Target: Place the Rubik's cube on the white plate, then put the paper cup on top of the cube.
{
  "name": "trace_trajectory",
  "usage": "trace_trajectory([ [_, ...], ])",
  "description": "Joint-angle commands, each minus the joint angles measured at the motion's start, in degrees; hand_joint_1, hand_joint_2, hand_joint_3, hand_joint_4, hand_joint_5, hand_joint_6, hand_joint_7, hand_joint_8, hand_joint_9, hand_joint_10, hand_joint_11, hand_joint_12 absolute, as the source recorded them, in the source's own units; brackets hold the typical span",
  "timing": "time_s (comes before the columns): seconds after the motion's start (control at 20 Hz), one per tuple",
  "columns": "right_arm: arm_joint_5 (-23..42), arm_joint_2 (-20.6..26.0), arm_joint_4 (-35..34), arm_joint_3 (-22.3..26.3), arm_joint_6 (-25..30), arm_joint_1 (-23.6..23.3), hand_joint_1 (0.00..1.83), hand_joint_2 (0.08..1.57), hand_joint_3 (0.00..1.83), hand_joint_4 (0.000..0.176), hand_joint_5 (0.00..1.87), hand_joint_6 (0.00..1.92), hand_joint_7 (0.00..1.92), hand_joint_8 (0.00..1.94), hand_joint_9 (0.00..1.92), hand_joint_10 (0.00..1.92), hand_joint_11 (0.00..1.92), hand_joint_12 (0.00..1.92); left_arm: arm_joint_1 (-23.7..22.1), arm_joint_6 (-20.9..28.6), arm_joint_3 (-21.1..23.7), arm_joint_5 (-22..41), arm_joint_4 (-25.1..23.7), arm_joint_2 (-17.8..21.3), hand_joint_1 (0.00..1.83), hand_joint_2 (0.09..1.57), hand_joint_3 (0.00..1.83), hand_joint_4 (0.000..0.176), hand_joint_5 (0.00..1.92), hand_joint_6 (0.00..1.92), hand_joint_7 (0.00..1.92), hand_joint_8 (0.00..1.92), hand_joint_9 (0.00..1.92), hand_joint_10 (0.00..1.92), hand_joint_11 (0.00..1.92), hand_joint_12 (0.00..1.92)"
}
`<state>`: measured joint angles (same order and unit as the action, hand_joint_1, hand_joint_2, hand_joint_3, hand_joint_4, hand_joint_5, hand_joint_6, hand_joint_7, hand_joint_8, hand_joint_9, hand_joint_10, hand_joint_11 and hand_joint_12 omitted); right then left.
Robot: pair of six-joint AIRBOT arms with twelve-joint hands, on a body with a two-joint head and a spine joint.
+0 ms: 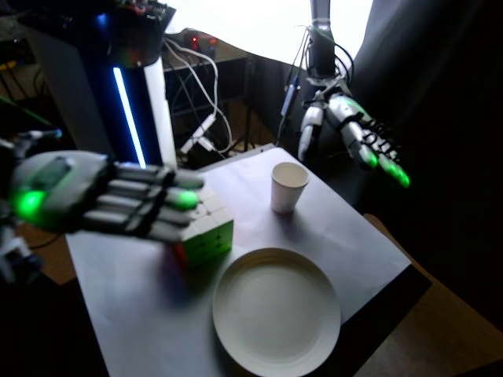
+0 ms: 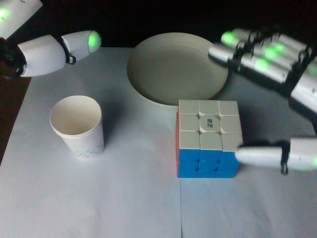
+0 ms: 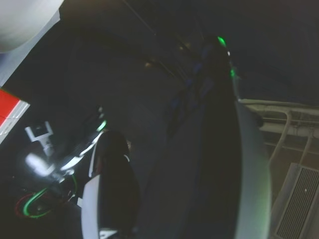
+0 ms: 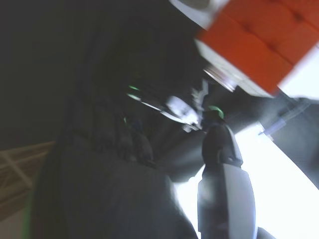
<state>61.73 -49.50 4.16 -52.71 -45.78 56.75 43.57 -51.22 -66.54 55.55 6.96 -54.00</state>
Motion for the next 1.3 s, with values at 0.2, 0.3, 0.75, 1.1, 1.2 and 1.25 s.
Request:
trace_trajectory([
  [0.2, -1.08, -5.53, -1.80, -3.93, 1.14, -1.87, 0.69, 1.01, 0.00, 0.085, 0.00, 0.00, 0.00, 0.00, 0.00, 0.00, 0.00, 0.15, -0.42, 0.13, -0.54, 6.99, 0.94, -0.11, 0.34, 1.32, 0.00, 0.083, 0.02, 0.00, 0.00, 0.00, 0.00, 0.00, 0.00, 0.08],
  [0.3, -4.75, -7.90, -1.26, -5.91, 1.14, -3.63, 0.68, 1.01, 0.00, 0.058, 0.00, 0.00, 0.00, 0.00, 0.00, 0.00, 0.00, 0.00, -0.39, 0.13, -0.55, 7.01, 1.07, -0.10, 0.34, 1.32, 0.00, 0.080, 0.02, 0.00, 0.00, 0.00, 0.00, 0.00, 0.00, 0.06],
  [0.75, -9.09, -12.83, -0.78, -9.01, 1.15, -5.79, 0.78, 1.04, 0.01, 0.096, 0.00, 0.00, 0.00, 0.00, 0.00, 0.00, 0.00, 0.00, -0.32, 0.13, -0.52, 6.99, 1.17, -0.26, 0.35, 1.31, 0.00, 0.078, 0.04, 0.00, 0.00, 0.00, 0.00, 0.00, 0.00, 0.14],
  [1.1, -8.58, -13.22, -0.99, -8.06, 1.15, -5.90, 1.29, 1.25, 0.04, 0.000, 0.18, 1.49, 0.67, 1.56, 0.84, 1.92, 0.88, 1.92, 0.43, 0.13, -0.40, 7.55, 1.64, -0.03, 0.35, 1.32, 0.00, 0.090, 0.04, 0.00, 0.00, 0.00, 0.00, 0.00, 0.00, 0.09],
  [1.2, -5.75, -13.03, -0.98, -6.86, 1.16, -5.90, 1.13, 1.37, 0.02, 0.000, 0.43, 1.60, 0.64, 1.81, 0.90, 1.92, 0.91, 1.92, 0.46, 0.13, -0.40, 7.60, 1.74, -0.04, 0.34, 1.31, 0.00, 0.091, 0.04, 0.00, 0.00, 0.00, 0.00, 0.00, 0.00, 0.05],
  [1.25, -4.22, -12.36, -0.97, -6.16, 1.17, -5.89, 1.12, 1.35, 0.00, 0.000, 0.48, 1.56, 0.67, 1.75, 0.89, 1.92, 0.98, 1.92, 0.47, 0.13, -0.38, 7.63, 1.77, -0.04, 0.34, 1.33, 0.00, 0.078, 0.04, 0.00, 0.00, 0.00, 0.00, 0.00, 0.00, 0.18],
])
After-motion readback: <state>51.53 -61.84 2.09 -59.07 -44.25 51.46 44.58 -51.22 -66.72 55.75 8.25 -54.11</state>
